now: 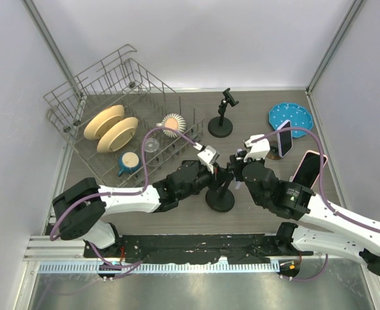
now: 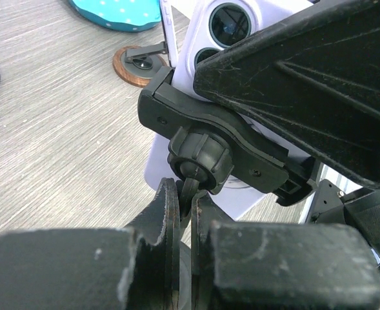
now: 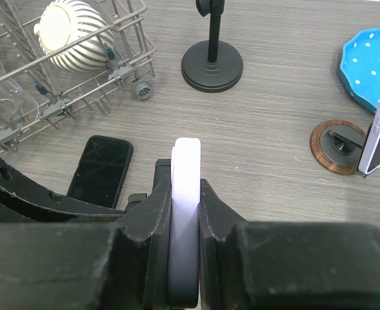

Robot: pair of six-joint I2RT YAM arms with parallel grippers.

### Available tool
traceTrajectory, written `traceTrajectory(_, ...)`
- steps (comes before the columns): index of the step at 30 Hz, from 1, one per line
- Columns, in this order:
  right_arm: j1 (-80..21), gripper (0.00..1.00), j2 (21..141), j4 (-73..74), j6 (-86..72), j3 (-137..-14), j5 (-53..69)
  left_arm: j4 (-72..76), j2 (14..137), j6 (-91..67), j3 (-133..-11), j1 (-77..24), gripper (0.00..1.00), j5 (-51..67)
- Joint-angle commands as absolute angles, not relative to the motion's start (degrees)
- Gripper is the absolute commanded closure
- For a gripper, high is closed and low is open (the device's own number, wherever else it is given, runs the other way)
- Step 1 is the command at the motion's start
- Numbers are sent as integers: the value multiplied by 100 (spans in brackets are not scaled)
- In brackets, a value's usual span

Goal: Remove the phone from the phone stand

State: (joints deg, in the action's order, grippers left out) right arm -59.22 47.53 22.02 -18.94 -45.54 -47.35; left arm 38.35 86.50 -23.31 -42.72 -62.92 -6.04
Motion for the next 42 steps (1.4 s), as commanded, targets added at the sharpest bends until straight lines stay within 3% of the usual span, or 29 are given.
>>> traceTrajectory(1,-5774,99,4667,3173,-1854,-4632,-6424,4359,8420,-2408,-4131,-6240,100,-1687)
traceTrajectory(29,-5247,99,4940,3620,-2241,-4658,-7382,4552,8341,-2232,-3639,-7321,100,-2610)
traceTrajectory(42,-5150,99,4456,2971,-1556,-4623,-6539,4930,8227,-2171,-3428,-7418,100,-2575)
